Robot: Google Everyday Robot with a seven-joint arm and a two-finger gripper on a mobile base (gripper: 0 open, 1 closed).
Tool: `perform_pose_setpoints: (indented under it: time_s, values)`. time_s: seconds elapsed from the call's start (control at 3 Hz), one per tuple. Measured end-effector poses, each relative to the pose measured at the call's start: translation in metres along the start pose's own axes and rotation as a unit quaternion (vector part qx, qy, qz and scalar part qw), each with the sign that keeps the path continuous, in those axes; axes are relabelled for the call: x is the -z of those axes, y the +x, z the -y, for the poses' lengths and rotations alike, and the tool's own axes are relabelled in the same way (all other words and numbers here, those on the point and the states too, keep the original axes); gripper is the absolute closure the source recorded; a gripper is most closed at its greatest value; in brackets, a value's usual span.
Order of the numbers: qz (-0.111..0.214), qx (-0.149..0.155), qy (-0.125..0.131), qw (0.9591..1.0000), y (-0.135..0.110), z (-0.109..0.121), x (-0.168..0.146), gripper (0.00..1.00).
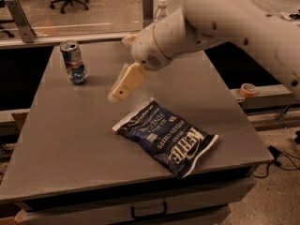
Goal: Pick redbull can
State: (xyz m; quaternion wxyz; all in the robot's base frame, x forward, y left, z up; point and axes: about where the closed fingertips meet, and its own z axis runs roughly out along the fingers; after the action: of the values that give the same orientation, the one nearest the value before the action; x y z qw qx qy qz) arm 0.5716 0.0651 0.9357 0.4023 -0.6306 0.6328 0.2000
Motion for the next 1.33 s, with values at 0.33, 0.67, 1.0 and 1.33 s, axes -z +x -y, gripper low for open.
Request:
perform_pose_setpoints:
  time_s: [0.33, 0.67, 1.0, 1.33]
  values:
    - [0.056, -0.013, 0.006, 0.9983, -0.016, 0.023, -0.049, 0.00]
    - [0.097, -0.042, 0.008, 0.9944, -0.028, 0.044, -0.093, 0.00]
    - [0.129, -0.081, 0.010, 0.9883, -0.034, 0.064, -0.129, 0.00]
    - [0.154, -0.123, 0.010, 0.9803, -0.036, 0.079, -0.156, 0.00]
